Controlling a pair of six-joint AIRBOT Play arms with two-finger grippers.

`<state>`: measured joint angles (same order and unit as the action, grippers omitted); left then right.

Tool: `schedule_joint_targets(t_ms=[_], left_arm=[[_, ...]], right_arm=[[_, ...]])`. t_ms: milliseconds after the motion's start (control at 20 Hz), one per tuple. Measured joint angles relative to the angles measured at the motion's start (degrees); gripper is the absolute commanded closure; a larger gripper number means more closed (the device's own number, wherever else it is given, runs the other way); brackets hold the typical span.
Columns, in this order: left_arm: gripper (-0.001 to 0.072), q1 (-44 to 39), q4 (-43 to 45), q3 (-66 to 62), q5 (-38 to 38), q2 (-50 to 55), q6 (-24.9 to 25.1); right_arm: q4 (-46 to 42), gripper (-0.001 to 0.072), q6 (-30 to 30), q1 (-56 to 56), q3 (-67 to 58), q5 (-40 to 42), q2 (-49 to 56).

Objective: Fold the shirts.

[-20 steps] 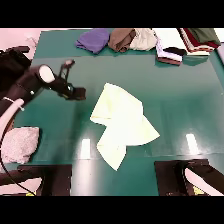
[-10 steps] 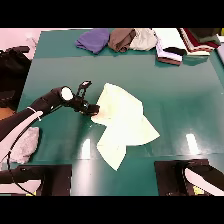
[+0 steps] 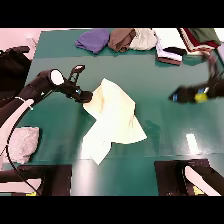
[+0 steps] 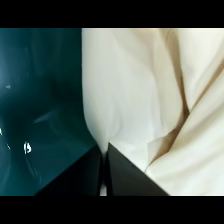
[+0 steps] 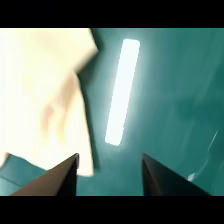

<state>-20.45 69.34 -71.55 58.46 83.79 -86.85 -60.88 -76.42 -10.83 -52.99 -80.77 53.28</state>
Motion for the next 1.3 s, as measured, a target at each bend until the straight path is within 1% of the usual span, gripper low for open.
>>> schedule_joint_targets(t_ms=[100, 200, 300, 450, 500, 600, 650, 700, 800, 950, 1100, 1200, 1300], left_arm=[[0.0682, 0.2, 0.3, -0.6, -1.1, 0.0, 0.2], [0.0681, 0.3, 0.6, -0.9, -2.1, 0.0, 0.2], [0.0682, 0.4, 0.6, -1.0, -3.0, 0.0, 0.3], [0.0682, 0.4, 0.7, -1.2, -3.8, 0.0, 0.3], [0.0682, 0.4, 0.7, -1.2, -3.9, 0.0, 0.3], [0.0681, 0.4, 0.7, -1.2, -4.1, 0.0, 0.3], [0.0682, 0.4, 0.7, -1.2, -4.3, 0.0, 0.3], [0.0682, 0.4, 0.7, -1.2, -4.3, 0.0, 0.3], [0.0682, 0.5, 0.8, -1.2, -4.3, -0.4, 0.3], [0.0682, 2.0, 1.6, -1.4, -5.4, -4.2, 0.3], [0.0682, 5.2, 3.9, -3.7, -7.1, -11.9, 0.7], [0.0682, 7.1, 5.8, -6.8, -7.7, -18.1, 2.4], [0.0682, 8.0, 7.2, -11.0, -7.9, -24.4, 5.0]], right_arm=[[1.7, 0.0312, 1.0, -0.1, 10.4, 1.9, 0.9], [5.0, 0.0311, 2.1, 2.8, 17.5, 5.9, 3.0], [8.2, 0.0312, 2.8, 7.5, 21.2, 10.0, 5.9], [12.3, 0.0312, 3.2, 15.7, 21.9, 15.0, 11.6], [13.7, 0.0355, 3.3, 18.3, 21.2, 15.9, 13.6], [14.3, 0.0529, 3.4, 22.2, 19.5, 17.9, 16.8], [14.4, 0.0648, 3.5, 23.8, 18.6, 19.0, 18.1], [14.3, 0.0698, 3.5, 25.1, 17.7, 20.0, 19.1], [13.1, 0.0698, 3.5, 26.9, 15.8, 21.6, 19.6], [6.7, 0.0698, 1.7, 26.2, 11.3, 22.8, 16.0], [-1.6, 0.0698, -0.6, 21.2, 3.0, 19.4, 8.4], [-5.4, 0.0698, -1.1, 16.3, -4.1, 15.9, 3.0], [-8.0, 0.0698, -1.5, 10.8, -11.9, 14.3, -2.2]])
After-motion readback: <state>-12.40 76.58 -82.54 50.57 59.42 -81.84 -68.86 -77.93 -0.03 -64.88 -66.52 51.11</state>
